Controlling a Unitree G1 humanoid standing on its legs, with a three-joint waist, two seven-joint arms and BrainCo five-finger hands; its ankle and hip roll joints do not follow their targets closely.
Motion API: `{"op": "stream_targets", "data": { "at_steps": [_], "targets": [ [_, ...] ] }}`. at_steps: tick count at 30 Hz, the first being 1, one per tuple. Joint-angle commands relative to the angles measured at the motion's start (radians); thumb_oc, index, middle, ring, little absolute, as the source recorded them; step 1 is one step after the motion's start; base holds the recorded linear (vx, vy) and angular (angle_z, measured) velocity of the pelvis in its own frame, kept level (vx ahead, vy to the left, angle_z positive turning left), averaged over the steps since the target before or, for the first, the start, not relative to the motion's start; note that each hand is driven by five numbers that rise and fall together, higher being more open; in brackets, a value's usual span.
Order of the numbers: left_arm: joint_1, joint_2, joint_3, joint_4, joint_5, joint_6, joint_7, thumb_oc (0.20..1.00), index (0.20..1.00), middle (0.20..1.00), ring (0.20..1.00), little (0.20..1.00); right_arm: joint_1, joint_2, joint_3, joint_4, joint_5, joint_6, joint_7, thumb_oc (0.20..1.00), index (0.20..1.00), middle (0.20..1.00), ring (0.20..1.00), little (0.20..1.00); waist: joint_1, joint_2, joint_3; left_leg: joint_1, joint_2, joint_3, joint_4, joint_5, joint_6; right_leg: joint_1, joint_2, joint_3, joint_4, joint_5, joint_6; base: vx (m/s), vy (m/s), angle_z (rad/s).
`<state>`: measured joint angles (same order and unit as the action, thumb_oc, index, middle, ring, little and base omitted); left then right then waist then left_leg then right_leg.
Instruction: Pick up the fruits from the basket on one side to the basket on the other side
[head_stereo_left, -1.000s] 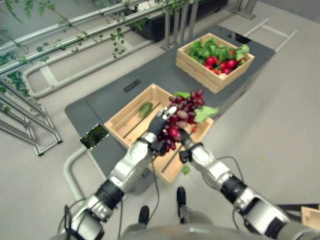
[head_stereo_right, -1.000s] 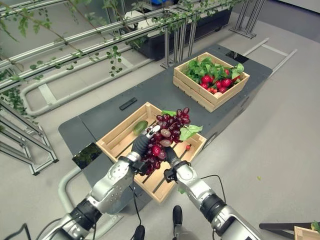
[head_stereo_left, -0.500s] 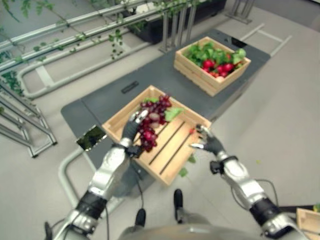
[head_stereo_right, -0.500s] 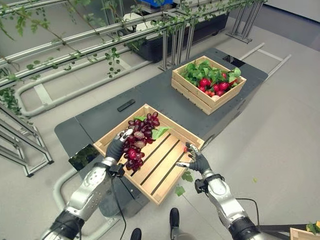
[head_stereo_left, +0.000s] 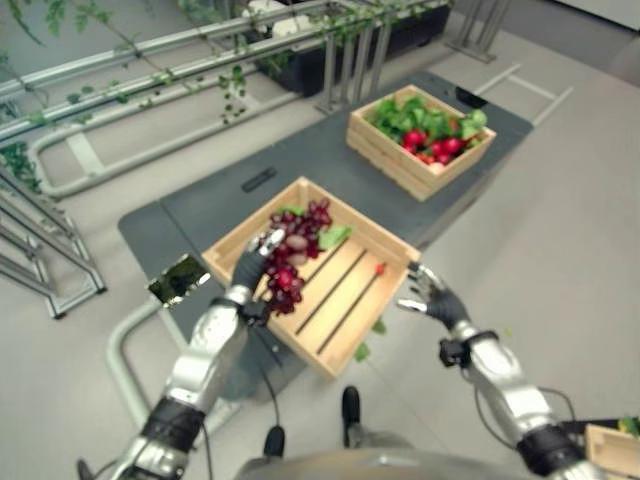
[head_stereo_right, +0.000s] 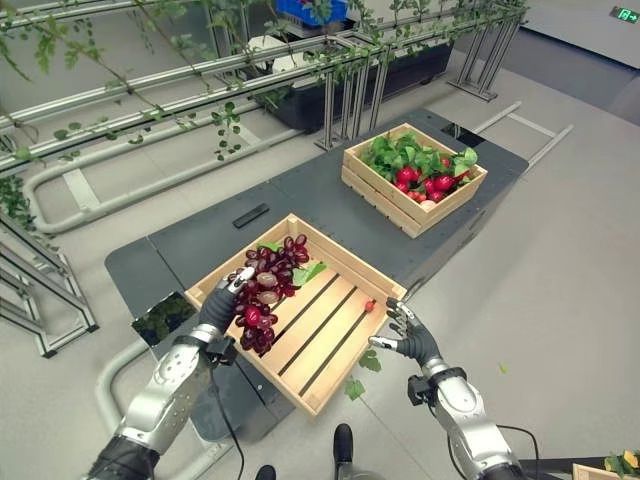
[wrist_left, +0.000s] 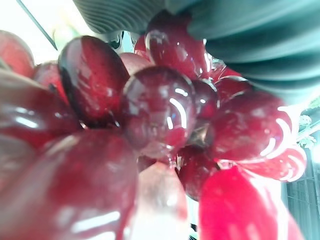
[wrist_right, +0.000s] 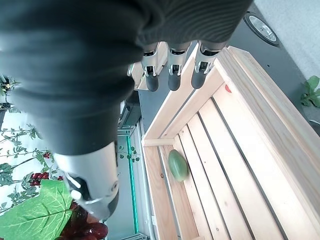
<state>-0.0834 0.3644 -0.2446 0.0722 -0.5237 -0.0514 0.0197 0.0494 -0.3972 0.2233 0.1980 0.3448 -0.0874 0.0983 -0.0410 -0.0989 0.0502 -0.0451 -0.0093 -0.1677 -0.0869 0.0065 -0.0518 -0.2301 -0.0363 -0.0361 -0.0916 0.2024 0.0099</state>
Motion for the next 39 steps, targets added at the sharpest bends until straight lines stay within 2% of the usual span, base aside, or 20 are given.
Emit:
{"op": "stream_targets", "data": {
  "at_steps": [1,2,3,6,9,13,19,24,39],
  "targets": [
    [-0.088,-0.023,0.009,-0.062,0.034,-0.055,-0.015,0.2,0.2,0.2,0.2,0.2,-0.045,0.029,-0.014,-0.057,0.051,-0.037,0.007,1.0,1.0,1.0,1.0,1.0,0.001,0.001,-0.041,-0.025,-0.043,-0.007,0.0,-0.044,0.024,0.098,0.026,-0.004,0.004,-0.16,0.094,0.0,0.0,0.0],
    [-0.099,-0.025,-0.001,-0.058,0.045,-0.055,-0.01,0.2,0.2,0.2,0.2,0.2,-0.045,0.047,0.008,-0.041,0.114,-0.024,0.024,1.0,1.0,1.0,1.0,1.0,0.001,0.0,-0.042,-0.025,-0.043,-0.007,0.0,-0.044,0.023,0.098,0.026,-0.004,0.004,-0.159,0.094,0.0,0.0,0.0],
    [-0.099,-0.025,-0.001,-0.057,0.045,-0.055,-0.009,0.2,0.2,0.2,0.2,0.2,-0.047,0.047,0.008,-0.04,0.116,-0.025,0.025,1.0,1.0,1.0,1.0,1.0,0.0,-0.001,-0.041,-0.025,-0.043,-0.007,0.0,-0.044,0.023,0.098,0.026,-0.004,0.004,-0.159,0.093,0.0,0.0,0.0],
    [-0.146,-0.029,-0.037,-0.05,0.072,-0.05,-0.002,0.2,0.2,0.2,0.2,0.2,-0.078,0.078,0.106,-0.018,0.275,0.019,0.093,1.0,1.0,1.0,1.0,1.0,0.007,-0.006,-0.042,-0.024,-0.043,-0.006,0.0,-0.042,0.022,0.1,0.027,-0.003,0.004,-0.159,0.092,0.0,0.0,0.0],
    [-0.157,-0.034,-0.045,-0.046,0.076,-0.046,-0.005,0.2,0.2,0.2,0.2,0.2,-0.095,0.071,0.123,-0.022,0.274,0.019,0.1,1.0,1.0,1.0,1.0,1.0,0.009,-0.008,-0.042,-0.022,-0.043,-0.006,0.0,-0.043,0.023,0.104,0.027,-0.002,0.004,-0.16,0.091,0.0,0.0,0.0],
    [-0.197,-0.053,-0.097,-0.036,0.074,-0.043,-0.011,0.2,0.2,0.2,0.2,0.2,-0.173,0.12,0.196,0.052,0.417,0.036,0.117,1.0,1.0,1.0,1.0,1.0,0.02,-0.009,-0.043,-0.018,-0.044,-0.01,0.0,-0.043,0.024,0.108,0.026,-0.006,0.004,-0.16,0.09,0.0,0.0,0.0],
    [-0.235,-0.064,-0.128,-0.039,0.083,-0.05,-0.008,0.2,0.2,0.2,0.2,0.2,-0.241,0.145,0.24,0.099,0.459,0.036,0.14,1.0,1.0,1.0,1.0,1.0,0.03,-0.011,-0.042,-0.018,-0.046,-0.015,0.0,-0.041,0.025,0.111,0.023,-0.009,0.004,-0.159,0.09,0.0,0.0,0.0],
    [-0.269,-0.081,-0.159,-0.034,0.04,-0.053,-0.011,0.2,0.2,0.2,0.2,0.2,-0.303,0.157,0.244,0.131,0.406,0.006,0.101,1.0,1.0,1.0,1.0,1.0,0.035,-0.011,-0.044,-0.021,-0.047,-0.018,0.0,-0.04,0.027,0.109,0.023,-0.014,0.004,-0.157,0.09,0.0,-0.003,0.02],
    [-0.335,-0.126,-0.258,0.009,0.01,-0.044,0.009,0.2,0.2,0.2,0.2,0.2,-0.398,0.245,0.312,0.162,0.425,-0.014,0.05,1.0,1.0,1.0,1.0,1.0,0.043,-0.009,-0.046,-0.021,-0.049,-0.028,0.0,-0.04,0.031,0.114,0.021,-0.019,0.004,-0.156,0.087,0.0,0.0,0.0]
  ]
}}
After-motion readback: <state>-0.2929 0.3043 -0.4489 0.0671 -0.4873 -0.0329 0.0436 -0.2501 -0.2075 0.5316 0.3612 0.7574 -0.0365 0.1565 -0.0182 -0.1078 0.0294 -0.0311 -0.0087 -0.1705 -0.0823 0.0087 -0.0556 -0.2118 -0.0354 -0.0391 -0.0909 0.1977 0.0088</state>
